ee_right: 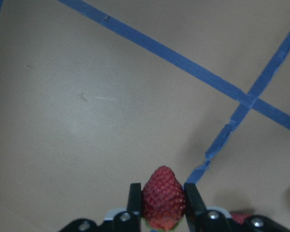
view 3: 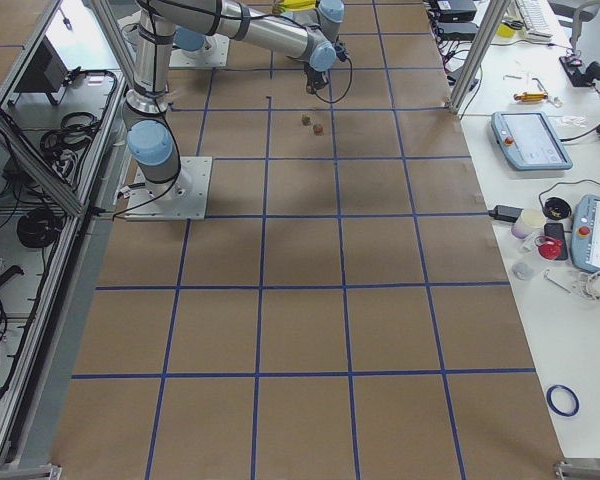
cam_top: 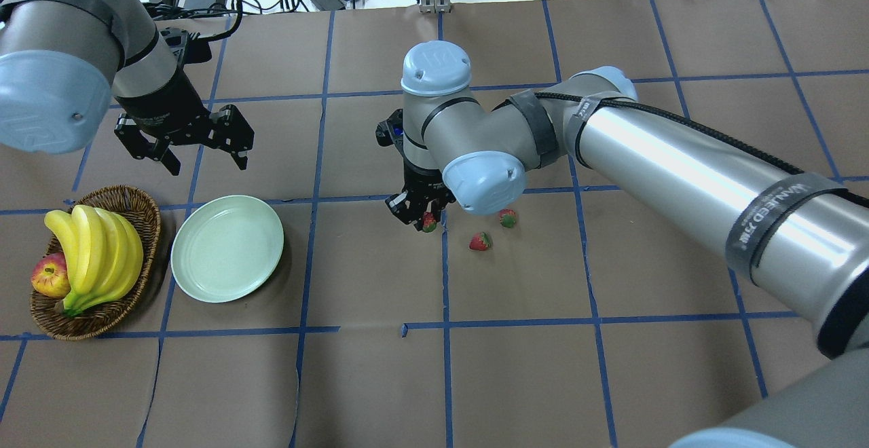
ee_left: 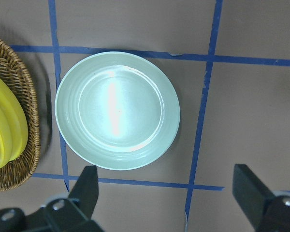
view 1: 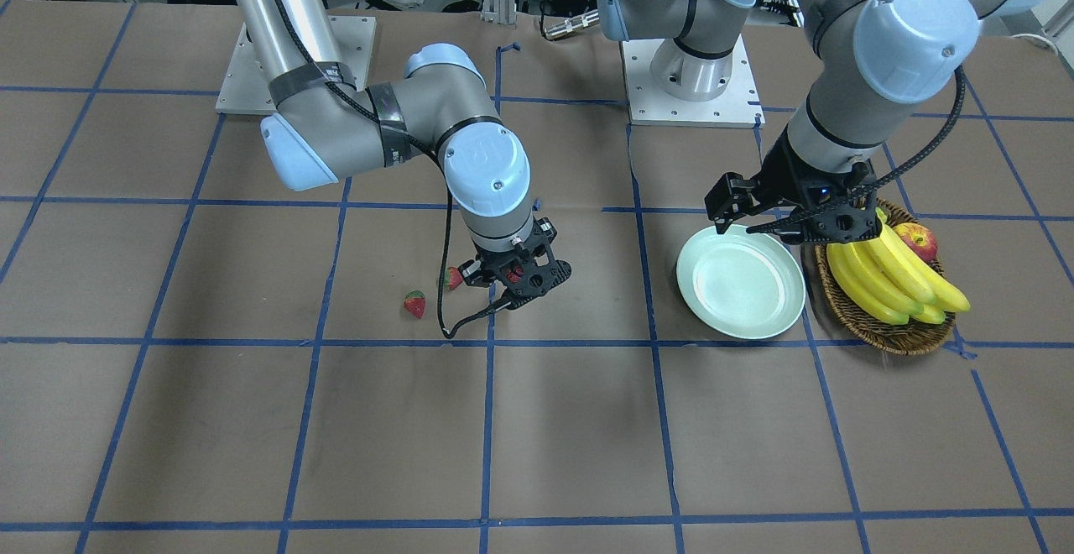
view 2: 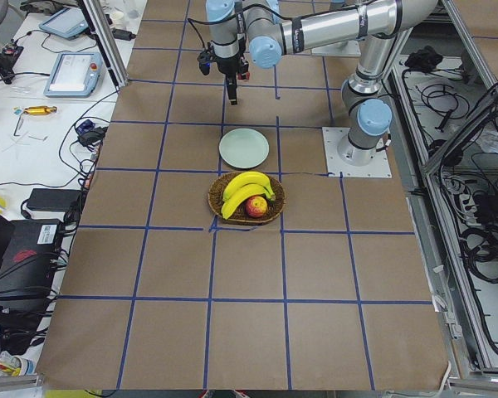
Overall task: Collect all strawberries into plate
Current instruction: 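Carry the strawberry toward the plate and release it on the table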
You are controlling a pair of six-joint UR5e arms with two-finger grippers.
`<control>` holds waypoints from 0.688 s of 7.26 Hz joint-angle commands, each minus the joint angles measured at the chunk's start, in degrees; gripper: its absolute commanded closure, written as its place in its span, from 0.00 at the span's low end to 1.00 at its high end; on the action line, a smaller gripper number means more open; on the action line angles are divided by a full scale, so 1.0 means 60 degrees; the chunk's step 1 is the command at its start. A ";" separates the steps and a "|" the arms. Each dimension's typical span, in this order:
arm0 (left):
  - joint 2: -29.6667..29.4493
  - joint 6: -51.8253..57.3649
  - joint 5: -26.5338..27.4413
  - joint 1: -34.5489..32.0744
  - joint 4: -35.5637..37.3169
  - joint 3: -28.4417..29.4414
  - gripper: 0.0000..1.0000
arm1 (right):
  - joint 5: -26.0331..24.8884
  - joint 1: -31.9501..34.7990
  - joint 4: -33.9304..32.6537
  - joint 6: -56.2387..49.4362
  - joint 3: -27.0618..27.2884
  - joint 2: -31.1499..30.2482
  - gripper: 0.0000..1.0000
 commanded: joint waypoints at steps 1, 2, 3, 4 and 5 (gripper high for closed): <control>-0.0058 -0.0007 -0.0010 0.0013 -0.0003 -0.0005 0.00 | 0.0211 0.0152 -0.0594 -0.0080 0.0006 0.0525 0.93; -0.0058 0.0007 -0.0010 -0.0001 -0.0003 -0.0005 0.00 | 0.0240 0.0152 -0.0653 -0.0096 0.0006 0.0656 0.87; -0.0073 0.0008 -0.0010 -0.0001 -0.0003 -0.0005 0.00 | 0.0444 0.0152 -0.0726 -0.0096 0.0006 0.0745 0.23; -0.0073 0.0008 0.0005 -0.0001 -0.0003 -0.0005 0.00 | 0.0460 0.0152 -0.0669 -0.0110 -0.0008 0.0687 0.00; -0.0073 0.0022 0.0005 -0.0001 -0.0003 0.0010 0.00 | 0.0460 0.0152 -0.0567 0.0005 -0.0038 0.0542 0.00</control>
